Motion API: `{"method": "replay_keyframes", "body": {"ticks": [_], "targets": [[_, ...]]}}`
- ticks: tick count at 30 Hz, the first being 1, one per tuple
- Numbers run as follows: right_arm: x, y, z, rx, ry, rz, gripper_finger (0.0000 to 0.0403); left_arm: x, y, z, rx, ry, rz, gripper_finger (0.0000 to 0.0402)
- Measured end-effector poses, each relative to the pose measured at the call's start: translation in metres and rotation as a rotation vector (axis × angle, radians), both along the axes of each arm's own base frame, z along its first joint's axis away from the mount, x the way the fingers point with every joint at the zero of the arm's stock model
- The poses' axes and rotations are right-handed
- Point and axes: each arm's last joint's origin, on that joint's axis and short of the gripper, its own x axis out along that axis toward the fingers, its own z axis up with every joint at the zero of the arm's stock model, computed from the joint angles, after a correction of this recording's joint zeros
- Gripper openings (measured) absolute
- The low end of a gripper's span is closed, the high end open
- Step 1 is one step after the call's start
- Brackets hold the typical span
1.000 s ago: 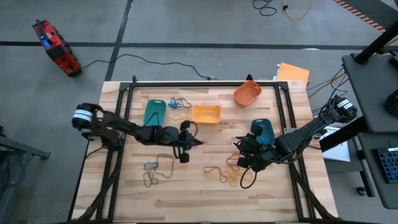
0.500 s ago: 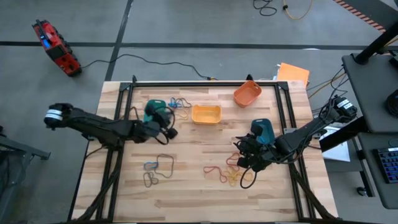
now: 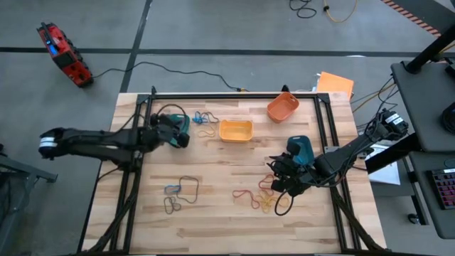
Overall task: Sort rubber bands into baskets
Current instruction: Put the red rubberband into the green bin
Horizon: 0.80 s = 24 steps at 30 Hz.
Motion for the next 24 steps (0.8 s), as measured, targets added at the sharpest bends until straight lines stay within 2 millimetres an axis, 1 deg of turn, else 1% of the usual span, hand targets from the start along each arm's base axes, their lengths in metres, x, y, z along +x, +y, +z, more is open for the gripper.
{"method": "replay_keyframes", "body": {"ticks": [6,9,15,18,24], "targets": [[0.0,0.0,0.0,0.001,-0.001,0.0,0.0114,-0.01,0.022,0.008,-0.137,0.098,0.04,0.0],[0.0,0.0,0.0,0.002,-0.002,0.0,0.0114,-0.014,0.03,0.01,-0.195,0.154,0.044,0.0],[0.0,0.0,0.0,0.002,-0.002,0.0,0.0114,-0.016,0.032,0.006,-0.297,0.215,-0.001,0.0],[0.0,0.0,0.0,0.002,-0.002,0.0,0.0114,-0.014,0.033,0.003,-0.315,0.232,-0.021,0.0],[0.0,0.0,0.0,0.002,-0.002,0.001,0.0114,-0.012,0.037,-0.003,-0.331,0.269,-0.005,0.0]]}}
